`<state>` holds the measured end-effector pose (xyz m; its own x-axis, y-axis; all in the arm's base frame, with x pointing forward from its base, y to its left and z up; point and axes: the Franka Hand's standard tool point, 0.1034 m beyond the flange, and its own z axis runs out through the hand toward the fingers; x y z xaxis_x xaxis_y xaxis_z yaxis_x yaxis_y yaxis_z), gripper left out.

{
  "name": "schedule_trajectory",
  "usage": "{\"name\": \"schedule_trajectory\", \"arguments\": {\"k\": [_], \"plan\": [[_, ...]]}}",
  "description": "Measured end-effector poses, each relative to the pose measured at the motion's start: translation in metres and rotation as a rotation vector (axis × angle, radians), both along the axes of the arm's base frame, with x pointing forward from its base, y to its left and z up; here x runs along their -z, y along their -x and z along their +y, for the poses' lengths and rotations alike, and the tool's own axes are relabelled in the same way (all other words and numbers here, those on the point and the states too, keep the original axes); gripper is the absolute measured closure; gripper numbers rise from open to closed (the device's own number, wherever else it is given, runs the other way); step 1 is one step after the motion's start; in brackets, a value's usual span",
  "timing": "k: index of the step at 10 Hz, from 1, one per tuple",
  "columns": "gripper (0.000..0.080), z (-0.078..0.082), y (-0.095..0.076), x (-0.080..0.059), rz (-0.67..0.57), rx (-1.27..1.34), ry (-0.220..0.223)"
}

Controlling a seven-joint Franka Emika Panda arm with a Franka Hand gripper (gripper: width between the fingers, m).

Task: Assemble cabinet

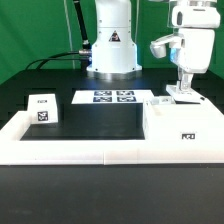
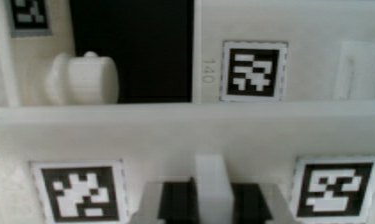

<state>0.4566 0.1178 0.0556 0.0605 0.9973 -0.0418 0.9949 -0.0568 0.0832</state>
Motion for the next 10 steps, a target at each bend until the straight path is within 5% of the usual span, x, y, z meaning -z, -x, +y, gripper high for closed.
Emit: {"name": "schedule_trajectory", "arguments": {"k": [10], "plan": [[0.0729,0.0006,-0.0008,0.0020,0.002,0.009,-0.001]]}}
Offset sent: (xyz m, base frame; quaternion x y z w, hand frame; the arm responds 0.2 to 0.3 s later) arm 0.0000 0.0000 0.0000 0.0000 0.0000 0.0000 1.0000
